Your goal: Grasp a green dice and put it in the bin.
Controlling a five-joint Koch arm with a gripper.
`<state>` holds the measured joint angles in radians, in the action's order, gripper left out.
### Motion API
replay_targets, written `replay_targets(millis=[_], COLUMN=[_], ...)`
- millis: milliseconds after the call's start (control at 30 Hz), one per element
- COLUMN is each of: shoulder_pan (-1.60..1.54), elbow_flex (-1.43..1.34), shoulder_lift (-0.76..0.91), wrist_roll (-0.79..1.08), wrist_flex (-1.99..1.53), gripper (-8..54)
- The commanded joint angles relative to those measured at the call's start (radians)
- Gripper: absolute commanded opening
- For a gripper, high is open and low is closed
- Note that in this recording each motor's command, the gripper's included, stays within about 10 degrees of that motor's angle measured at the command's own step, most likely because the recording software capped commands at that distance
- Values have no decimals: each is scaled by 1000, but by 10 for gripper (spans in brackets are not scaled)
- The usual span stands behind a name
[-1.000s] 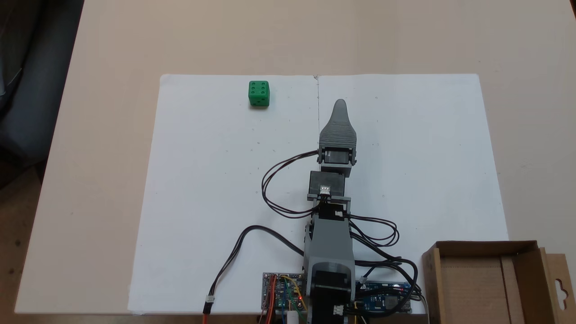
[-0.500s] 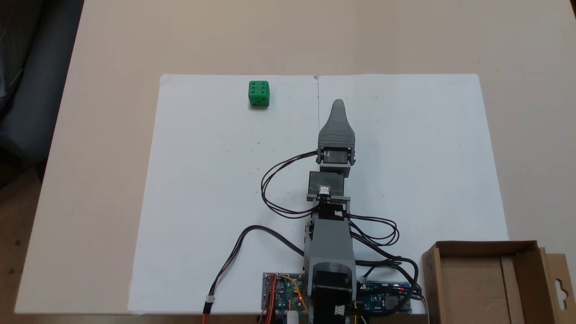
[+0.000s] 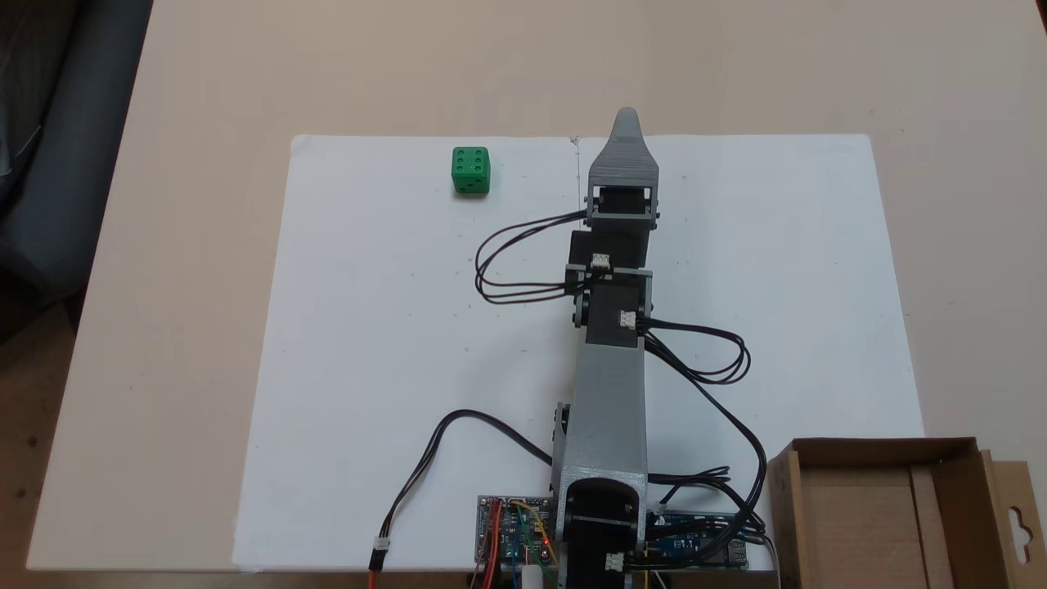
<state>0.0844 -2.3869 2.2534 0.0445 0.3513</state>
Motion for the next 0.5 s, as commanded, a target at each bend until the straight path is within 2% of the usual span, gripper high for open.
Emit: replay_targets(millis=[0,233,467], shoulder_pan=[17,18,20], elbow_flex=[152,580,1066], shoulder_lift=[46,-155,-482], wrist_roll=[69,28,28], wrist_flex=[-161,-596,-983], gripper=[416,416,417])
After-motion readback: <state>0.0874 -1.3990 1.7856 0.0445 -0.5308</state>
